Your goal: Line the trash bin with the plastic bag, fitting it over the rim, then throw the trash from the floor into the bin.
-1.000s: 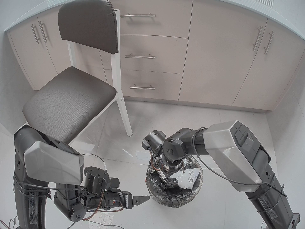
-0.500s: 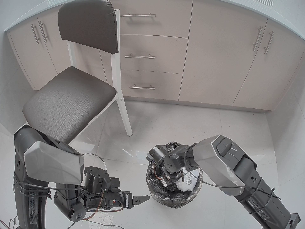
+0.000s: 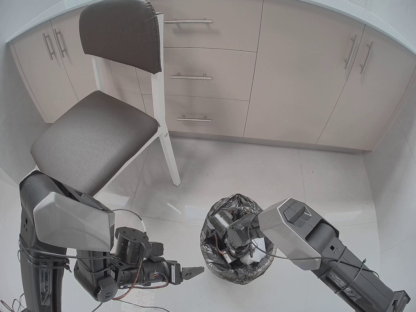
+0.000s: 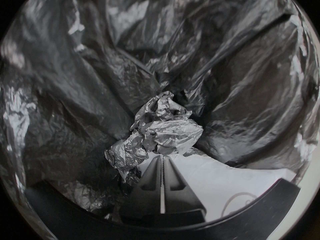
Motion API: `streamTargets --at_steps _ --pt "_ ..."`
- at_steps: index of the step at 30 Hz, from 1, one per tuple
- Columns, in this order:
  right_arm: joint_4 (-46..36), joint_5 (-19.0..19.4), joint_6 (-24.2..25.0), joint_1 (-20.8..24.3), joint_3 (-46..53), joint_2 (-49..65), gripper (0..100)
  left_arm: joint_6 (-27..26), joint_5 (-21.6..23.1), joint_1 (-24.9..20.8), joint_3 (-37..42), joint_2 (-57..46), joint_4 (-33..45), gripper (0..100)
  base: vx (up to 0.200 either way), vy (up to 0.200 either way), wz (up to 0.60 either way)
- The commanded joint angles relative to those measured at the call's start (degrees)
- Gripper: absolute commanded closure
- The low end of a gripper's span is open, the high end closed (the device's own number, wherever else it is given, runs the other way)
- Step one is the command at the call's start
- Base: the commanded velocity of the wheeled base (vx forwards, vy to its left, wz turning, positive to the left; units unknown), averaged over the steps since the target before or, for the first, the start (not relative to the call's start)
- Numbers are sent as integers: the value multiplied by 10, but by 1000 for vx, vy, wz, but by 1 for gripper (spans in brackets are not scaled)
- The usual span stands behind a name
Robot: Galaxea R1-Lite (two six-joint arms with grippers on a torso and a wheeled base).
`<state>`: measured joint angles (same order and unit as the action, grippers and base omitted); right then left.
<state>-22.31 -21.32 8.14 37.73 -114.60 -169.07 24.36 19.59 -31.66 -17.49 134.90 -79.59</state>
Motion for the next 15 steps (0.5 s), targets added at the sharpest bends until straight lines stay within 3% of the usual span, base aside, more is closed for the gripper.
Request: streamTargets --at_steps 1,15 --pt "2 7 -1 -3 0 -14 100 -13 0 -1 1 4 0 0 0 0 0" --pt "13 7 -4 -7 0 -3 100 -20 0 0 14 24 -52 0 0 0 0"
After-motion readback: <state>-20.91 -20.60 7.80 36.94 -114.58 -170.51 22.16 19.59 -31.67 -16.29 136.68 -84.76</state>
